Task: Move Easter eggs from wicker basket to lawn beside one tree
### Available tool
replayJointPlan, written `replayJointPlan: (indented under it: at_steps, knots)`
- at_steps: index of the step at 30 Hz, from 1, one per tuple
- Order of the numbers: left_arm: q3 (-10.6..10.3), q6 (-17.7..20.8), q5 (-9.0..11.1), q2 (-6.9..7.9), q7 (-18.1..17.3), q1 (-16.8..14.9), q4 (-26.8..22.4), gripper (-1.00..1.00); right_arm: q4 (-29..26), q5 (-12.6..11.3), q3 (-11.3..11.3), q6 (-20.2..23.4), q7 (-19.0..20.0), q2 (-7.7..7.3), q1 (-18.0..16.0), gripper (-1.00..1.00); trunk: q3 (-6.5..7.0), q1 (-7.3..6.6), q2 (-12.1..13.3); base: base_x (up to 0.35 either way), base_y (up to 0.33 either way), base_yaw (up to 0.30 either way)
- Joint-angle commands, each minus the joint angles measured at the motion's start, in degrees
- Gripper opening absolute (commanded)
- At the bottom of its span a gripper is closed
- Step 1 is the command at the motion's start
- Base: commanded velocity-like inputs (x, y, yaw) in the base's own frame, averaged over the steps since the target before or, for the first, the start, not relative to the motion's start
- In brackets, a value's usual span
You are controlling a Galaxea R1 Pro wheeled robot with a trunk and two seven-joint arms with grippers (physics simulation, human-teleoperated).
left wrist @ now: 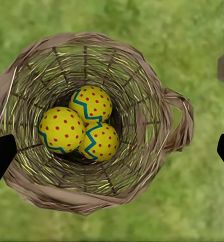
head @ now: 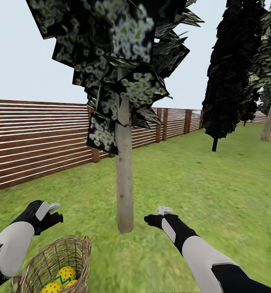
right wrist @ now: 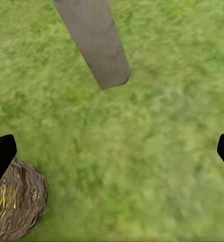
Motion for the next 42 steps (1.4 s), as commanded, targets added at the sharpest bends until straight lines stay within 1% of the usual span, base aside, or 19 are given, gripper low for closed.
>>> replayJointPlan:
  at_steps: [1, 38, 42]
  knots:
    - [0.11, 0.15, 0.61, -0.01, 0.45, -0.03, -0.07, 1.00, -0.10, -0.37, 0.03, 0.28, -0.04, 0.00, -0.03, 1.00, -0.24, 0.22, -0.45, 0.000, 0.000, -0.033]
    - [0.05, 0.12, 0.46, -0.01, 0.59, -0.03, -0.13, 1.00, -0.01, -0.37, -0.02, 0.28, -0.13, 0.00, -0.03, 1.00, -6.85, 8.35, -15.29, 0.000, 0.000, -0.003]
    - [0.03, 0.12, 0.44, 0.34, 0.74, -0.03, -0.15, 1.00, -0.01, -0.37, -0.01, 0.28, -0.13, 0.01, -0.01, 1.00, -7.57, 9.23, -16.89, 0.000, 0.000, 0.000]
